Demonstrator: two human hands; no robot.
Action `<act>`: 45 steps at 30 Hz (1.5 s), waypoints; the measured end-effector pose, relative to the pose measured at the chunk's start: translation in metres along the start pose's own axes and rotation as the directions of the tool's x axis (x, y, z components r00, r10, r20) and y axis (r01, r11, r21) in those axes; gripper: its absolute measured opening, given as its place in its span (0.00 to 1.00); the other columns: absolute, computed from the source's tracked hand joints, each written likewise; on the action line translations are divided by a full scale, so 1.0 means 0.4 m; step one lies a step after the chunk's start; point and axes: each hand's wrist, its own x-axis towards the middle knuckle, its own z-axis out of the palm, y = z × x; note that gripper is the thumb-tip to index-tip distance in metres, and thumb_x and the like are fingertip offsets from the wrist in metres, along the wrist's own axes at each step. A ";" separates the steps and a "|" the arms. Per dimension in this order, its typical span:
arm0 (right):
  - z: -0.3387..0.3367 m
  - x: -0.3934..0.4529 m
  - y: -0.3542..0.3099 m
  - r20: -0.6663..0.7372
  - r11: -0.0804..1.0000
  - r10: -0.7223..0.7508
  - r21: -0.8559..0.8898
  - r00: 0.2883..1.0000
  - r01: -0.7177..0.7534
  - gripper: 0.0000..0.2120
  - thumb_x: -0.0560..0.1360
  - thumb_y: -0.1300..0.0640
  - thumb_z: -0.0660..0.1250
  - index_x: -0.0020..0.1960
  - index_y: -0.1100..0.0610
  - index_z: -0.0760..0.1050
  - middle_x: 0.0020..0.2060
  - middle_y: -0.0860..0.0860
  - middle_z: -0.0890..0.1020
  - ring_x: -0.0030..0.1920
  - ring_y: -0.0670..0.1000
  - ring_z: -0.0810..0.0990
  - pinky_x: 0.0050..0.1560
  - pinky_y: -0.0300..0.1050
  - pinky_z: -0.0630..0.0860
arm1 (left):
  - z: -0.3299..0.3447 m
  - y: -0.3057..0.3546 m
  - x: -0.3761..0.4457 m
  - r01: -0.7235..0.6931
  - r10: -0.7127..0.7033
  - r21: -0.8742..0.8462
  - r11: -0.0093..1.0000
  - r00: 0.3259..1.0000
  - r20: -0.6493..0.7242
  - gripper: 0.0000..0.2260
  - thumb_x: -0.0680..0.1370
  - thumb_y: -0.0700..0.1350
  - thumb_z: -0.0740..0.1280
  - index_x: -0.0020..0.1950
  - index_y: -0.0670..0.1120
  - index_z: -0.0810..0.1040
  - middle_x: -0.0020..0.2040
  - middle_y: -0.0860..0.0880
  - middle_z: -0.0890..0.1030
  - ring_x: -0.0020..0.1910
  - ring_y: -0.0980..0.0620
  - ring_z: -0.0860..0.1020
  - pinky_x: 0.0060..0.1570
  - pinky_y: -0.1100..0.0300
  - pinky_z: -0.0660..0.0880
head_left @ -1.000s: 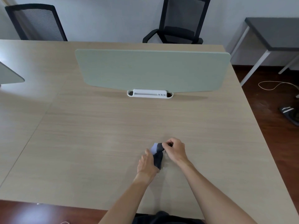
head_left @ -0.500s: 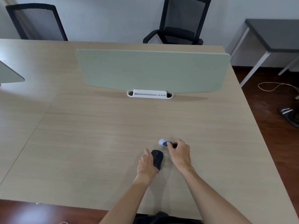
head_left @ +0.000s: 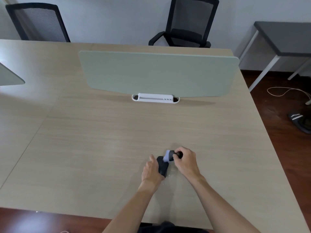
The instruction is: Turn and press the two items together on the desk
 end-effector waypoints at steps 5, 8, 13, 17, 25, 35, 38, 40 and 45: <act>-0.004 -0.012 0.021 0.087 0.998 0.063 -0.037 0.994 -0.060 0.04 0.68 0.62 0.66 0.36 0.55 0.77 0.31 0.49 0.80 0.35 0.51 0.79 0.36 0.49 0.77 | 0.002 -0.002 0.003 -0.003 0.003 0.008 1.000 1.000 -0.001 0.27 0.65 0.37 0.76 0.57 0.41 0.64 0.50 0.43 0.78 0.51 0.41 0.80 0.41 0.53 0.75; -0.019 0.001 0.015 0.050 0.998 0.056 -0.014 0.997 -0.055 0.05 0.67 0.62 0.66 0.35 0.55 0.78 0.32 0.49 0.81 0.36 0.51 0.80 0.37 0.49 0.78 | 0.001 -0.001 0.004 -0.004 0.004 0.021 1.000 1.000 -0.001 0.27 0.65 0.37 0.76 0.57 0.41 0.64 0.48 0.44 0.77 0.50 0.41 0.80 0.41 0.54 0.75; -0.003 0.004 0.007 0.023 0.997 0.070 -0.016 0.997 -0.069 0.02 0.71 0.62 0.68 0.41 0.57 0.80 0.36 0.50 0.81 0.38 0.50 0.79 0.37 0.41 0.75 | 0.003 -0.001 0.004 0.005 -0.005 0.026 1.000 1.000 0.000 0.27 0.65 0.38 0.76 0.57 0.41 0.64 0.50 0.43 0.78 0.51 0.41 0.80 0.42 0.54 0.75; -0.016 0.000 -0.002 0.176 0.993 0.111 0.024 0.978 -0.117 0.05 0.66 0.64 0.67 0.36 0.58 0.82 0.32 0.52 0.83 0.33 0.49 0.79 0.31 0.35 0.72 | 0.006 -0.003 0.006 -0.013 0.013 0.020 1.000 1.000 -0.004 0.28 0.65 0.39 0.77 0.58 0.40 0.65 0.53 0.42 0.78 0.53 0.40 0.80 0.44 0.52 0.76; -0.013 -0.009 -0.001 0.039 0.983 0.126 0.130 0.991 -0.130 0.02 0.71 0.62 0.70 0.42 0.59 0.81 0.35 0.50 0.81 0.36 0.47 0.77 0.34 0.31 0.70 | 0.005 -0.010 0.009 -0.009 0.009 -0.015 1.000 1.000 0.008 0.31 0.65 0.37 0.75 0.62 0.42 0.63 0.50 0.45 0.77 0.51 0.42 0.79 0.42 0.53 0.76; 0.000 -0.019 -0.030 0.199 0.974 0.132 0.159 0.971 -0.165 0.02 0.67 0.60 0.71 0.39 0.56 0.83 0.31 0.47 0.80 0.32 0.46 0.76 0.32 0.33 0.71 | 0.011 -0.031 0.012 -0.030 0.028 -0.144 0.989 0.999 -0.015 0.44 0.63 0.37 0.78 0.72 0.42 0.56 0.49 0.44 0.79 0.51 0.43 0.79 0.43 0.54 0.78; 0.022 -0.015 -0.041 0.208 0.993 0.054 0.092 0.977 -0.074 0.03 0.70 0.60 0.71 0.44 0.58 0.82 0.36 0.50 0.82 0.36 0.49 0.79 0.38 0.38 0.74 | 0.015 -0.035 0.012 -0.042 0.037 -0.159 0.986 0.999 -0.032 0.49 0.63 0.38 0.77 0.76 0.41 0.50 0.49 0.44 0.80 0.50 0.44 0.80 0.44 0.55 0.79; 0.035 -0.008 -0.032 0.154 0.996 0.003 -0.083 0.988 0.010 0.03 0.73 0.60 0.69 0.45 0.58 0.80 0.39 0.52 0.83 0.40 0.53 0.79 0.41 0.44 0.75 | 0.015 -0.033 0.012 -0.039 0.033 -0.159 0.987 0.999 -0.038 0.50 0.63 0.38 0.78 0.76 0.41 0.48 0.48 0.44 0.81 0.49 0.43 0.80 0.43 0.55 0.78; 0.035 -0.007 -0.040 0.043 0.992 -0.080 -0.096 0.996 0.084 0.02 0.72 0.60 0.68 0.41 0.57 0.78 0.35 0.49 0.80 0.37 0.50 0.77 0.36 0.38 0.74 | 0.015 -0.033 0.007 -0.029 0.024 -0.192 0.981 0.999 -0.030 0.51 0.62 0.38 0.77 0.76 0.43 0.47 0.42 0.46 0.80 0.46 0.44 0.81 0.40 0.54 0.79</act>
